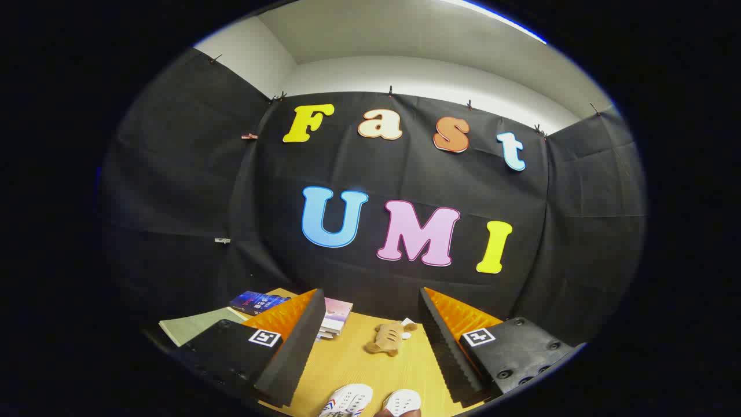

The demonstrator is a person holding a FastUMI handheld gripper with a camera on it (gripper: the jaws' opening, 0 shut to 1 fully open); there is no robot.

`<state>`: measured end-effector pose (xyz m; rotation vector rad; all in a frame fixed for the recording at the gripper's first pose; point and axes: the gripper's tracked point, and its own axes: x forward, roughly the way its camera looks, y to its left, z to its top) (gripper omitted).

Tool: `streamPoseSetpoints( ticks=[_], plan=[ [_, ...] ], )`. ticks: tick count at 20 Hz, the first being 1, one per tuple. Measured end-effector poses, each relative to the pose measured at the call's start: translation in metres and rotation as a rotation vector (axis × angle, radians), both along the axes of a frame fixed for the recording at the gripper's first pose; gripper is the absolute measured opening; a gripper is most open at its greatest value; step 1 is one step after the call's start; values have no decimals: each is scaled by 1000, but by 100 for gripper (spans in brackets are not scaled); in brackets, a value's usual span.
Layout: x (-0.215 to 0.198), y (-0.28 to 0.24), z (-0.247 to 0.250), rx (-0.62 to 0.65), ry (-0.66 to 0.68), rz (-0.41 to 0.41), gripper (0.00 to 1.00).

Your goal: Open the storage box then place both shoes into the box .Put the left shoe in first, then the right shoe, with the right side of both shoes facing outward in a uniform manner.

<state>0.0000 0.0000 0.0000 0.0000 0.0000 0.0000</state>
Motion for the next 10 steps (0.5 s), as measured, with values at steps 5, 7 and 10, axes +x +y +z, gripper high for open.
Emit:
streamPoseSetpoints(
  ticks=[5,7,10],
  plan=[
    [-5,4,1,-19,-6,-2,97],
    [-6,3,1,-34,2,-6,97],
    [-8,6,-2,-49,20,-11,97]
  ],
)
